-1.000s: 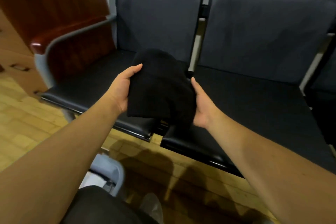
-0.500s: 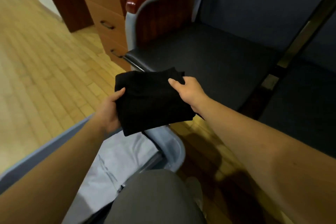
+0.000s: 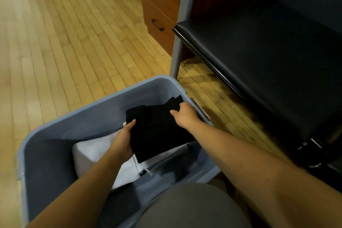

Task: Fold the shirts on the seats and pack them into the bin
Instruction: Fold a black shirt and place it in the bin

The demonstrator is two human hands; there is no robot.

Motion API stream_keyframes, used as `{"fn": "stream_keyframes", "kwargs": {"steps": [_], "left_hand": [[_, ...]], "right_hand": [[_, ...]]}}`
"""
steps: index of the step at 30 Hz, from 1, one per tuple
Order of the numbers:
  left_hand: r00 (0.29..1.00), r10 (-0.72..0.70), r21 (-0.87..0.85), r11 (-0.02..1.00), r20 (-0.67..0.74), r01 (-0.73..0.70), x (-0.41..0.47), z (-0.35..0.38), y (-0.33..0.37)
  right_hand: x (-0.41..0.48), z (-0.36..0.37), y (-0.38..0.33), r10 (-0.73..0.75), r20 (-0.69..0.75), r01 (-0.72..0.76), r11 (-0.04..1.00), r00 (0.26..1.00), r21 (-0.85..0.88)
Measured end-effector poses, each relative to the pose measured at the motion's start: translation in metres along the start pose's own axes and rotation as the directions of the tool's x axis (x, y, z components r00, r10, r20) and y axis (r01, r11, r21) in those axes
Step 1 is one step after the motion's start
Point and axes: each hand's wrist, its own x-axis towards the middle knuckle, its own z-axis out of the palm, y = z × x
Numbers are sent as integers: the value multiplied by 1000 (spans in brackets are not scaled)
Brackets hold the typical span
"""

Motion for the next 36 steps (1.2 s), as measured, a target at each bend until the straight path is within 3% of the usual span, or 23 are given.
{"fn": "stream_keyframes", "kwargs": {"steps": [3,4,6,7,12,14,18,21,24,27,30,33,36], "left_hand": [[991,65,71,996,-113,-57,22,-7,-11],[978,124,217,972,-167,-86,30,-9,-14],[935,257,563,823,-243,-80,40,-13,-16],[914,306,654,754,-265,-63,42,-14,-17],[917,268,721,693,-296,31,44,-22,-19],[895,346,769,639,-282,-5,37,-21,-10],[843,517,821,540,-151,-184,11,6,37],[807,588,821,490,-63,-293,-32,57,87],[791,601,787,428,119,-444,-81,124,125],[782,554,715,419,286,-559,-116,187,141],[750,486,697,336,448,-634,-151,267,127],[691,377,669,211,617,-713,-187,348,88],[637,228,619,153,737,-770,-221,425,34]], "right_hand": [[8,16,-1,-18,-28,15,996,999,-92],[9,22,3,-16,-22,14,995,1000,-101],[13,31,13,-22,9,23,991,1000,-134],[12,34,18,-29,23,32,988,999,-150],[1,35,32,-6,111,21,991,994,-134],[-4,24,29,-29,131,43,993,991,-107],[-15,-15,-3,-106,88,106,994,990,11],[-31,-68,-41,-193,-48,198,967,980,157],[-66,-142,-61,-241,-193,280,936,951,211],[-97,-207,-50,-254,-326,312,940,911,140],[-139,-275,-5,-167,-417,229,968,893,103],[-182,-332,64,-39,-527,138,979,849,150],[-232,-379,145,79,-624,38,984,777,172]]}}
